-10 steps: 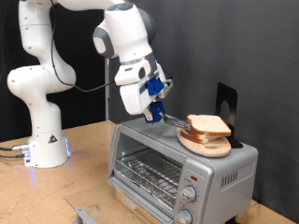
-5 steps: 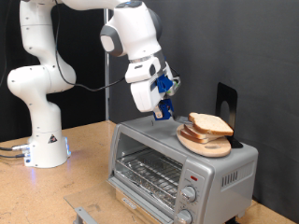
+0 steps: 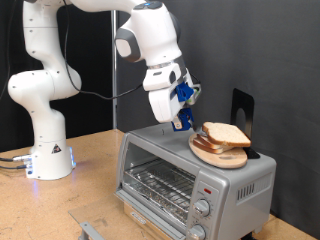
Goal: Make a piece of toast with the oven
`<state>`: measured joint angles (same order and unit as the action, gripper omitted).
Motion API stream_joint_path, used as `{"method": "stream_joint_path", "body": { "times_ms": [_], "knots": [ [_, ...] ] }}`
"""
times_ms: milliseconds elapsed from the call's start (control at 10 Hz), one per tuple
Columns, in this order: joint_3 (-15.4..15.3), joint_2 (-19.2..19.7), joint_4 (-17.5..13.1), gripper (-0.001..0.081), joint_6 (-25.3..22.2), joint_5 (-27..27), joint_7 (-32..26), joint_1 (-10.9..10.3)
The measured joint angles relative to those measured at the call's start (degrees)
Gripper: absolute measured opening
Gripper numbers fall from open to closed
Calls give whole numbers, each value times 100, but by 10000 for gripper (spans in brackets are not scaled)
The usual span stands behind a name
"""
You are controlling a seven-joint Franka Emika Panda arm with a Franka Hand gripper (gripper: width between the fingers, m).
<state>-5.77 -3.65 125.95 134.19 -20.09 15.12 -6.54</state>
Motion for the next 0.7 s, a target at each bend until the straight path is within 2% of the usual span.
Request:
{"method": "stream_joint_path", "body": {
  "times_ms": [200,400,700],
  "knots": [
    [0,136,-112,433,67,64,9,1],
    [-31,169,-82,433,400,166,-5,-1],
    [-131,-11,276,433,1089,70,-336,-32]
  ]
}}
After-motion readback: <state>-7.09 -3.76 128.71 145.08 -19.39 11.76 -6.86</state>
